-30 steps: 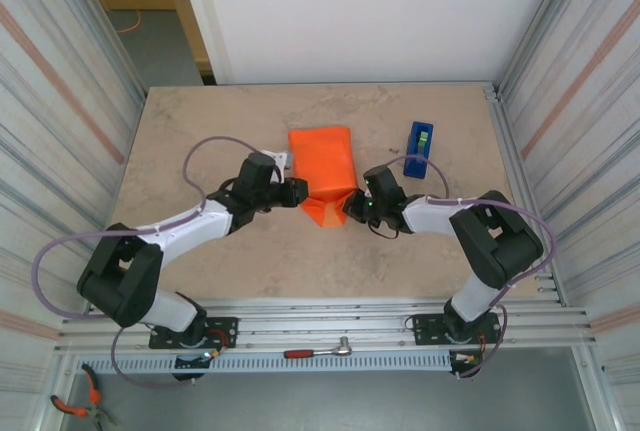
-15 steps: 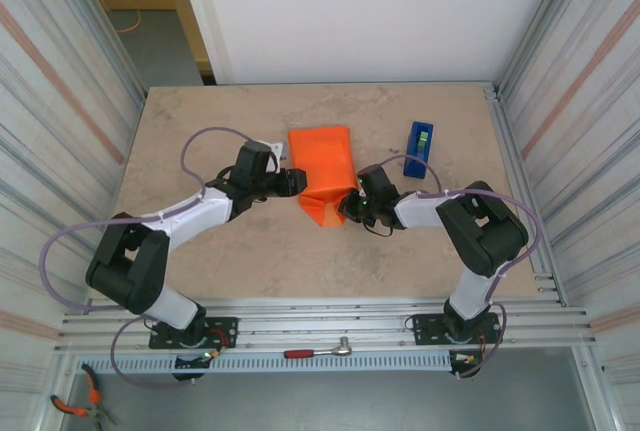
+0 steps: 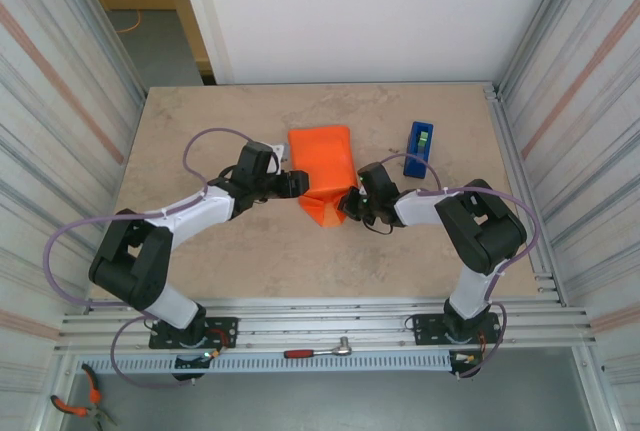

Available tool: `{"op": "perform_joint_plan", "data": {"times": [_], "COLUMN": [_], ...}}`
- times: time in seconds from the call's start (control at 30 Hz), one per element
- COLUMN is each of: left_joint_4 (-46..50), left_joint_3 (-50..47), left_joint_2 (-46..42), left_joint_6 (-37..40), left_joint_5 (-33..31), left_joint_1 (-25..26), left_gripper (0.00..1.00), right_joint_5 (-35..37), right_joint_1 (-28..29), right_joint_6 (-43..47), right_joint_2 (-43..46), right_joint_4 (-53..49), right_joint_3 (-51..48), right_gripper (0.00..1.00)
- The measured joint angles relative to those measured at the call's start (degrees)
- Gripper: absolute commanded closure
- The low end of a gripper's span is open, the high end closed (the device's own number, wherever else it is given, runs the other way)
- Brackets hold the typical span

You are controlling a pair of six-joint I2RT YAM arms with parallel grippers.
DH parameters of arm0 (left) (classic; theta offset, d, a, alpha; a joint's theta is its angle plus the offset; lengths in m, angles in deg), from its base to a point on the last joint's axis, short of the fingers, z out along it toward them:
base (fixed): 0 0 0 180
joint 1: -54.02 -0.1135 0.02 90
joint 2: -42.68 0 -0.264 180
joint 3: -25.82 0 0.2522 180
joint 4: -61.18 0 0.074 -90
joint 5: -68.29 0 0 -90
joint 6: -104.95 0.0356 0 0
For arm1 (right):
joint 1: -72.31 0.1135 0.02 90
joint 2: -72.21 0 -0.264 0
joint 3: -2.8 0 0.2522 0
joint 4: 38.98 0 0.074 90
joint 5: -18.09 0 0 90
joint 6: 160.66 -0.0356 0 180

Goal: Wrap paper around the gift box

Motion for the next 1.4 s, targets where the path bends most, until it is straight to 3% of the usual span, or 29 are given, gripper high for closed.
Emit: {"op": "perform_joint_plan", "data": {"times": [0.17,0.33,0.5,0.53,1.1,1.4], "left_joint_4": [-0.02,-0.07,-0.04,-0.02,0.17,0.11], "left_joint_3": [-0.02,-0.13,-1.44,-1.9,-7.21,-7.23], "left_joint_2": [0.0,-0.02,-0.42,-0.61,-2.82,-2.84], "left_joint_6": [0.35,1.2,1.42,1.36,1.16,0.96], "left_joint_5": [-0.42,-2.01,-4.48,-4.98,-8.52,-8.5], "left_joint_1": [0.0,0.0,0.0,0.0,0.0,0.0], "left_gripper": [0.27,0.18,0.05,0.02,0.01,0.01], "right_joint_5": [0.22,2.47,4.96,5.27,8.63,9.25], "right_joint_1": [0.15,0.9,2.47,2.89,7.32,7.3], "right_joint_6": [0.02,0.11,-0.22,-0.22,-0.22,-0.17], "right_joint_2": [5.01,12.04,14.14,14.14,7.85,6.19], "right_joint_4": [-1.4,-5.62,-8.74,-9.49,-13.51,-15.67], "right_joint_3": [-3.21,-5.29,-5.92,-5.92,-0.9,0.76], "right_gripper": [0.98,0.7,0.61,0.6,0.61,0.75]}}
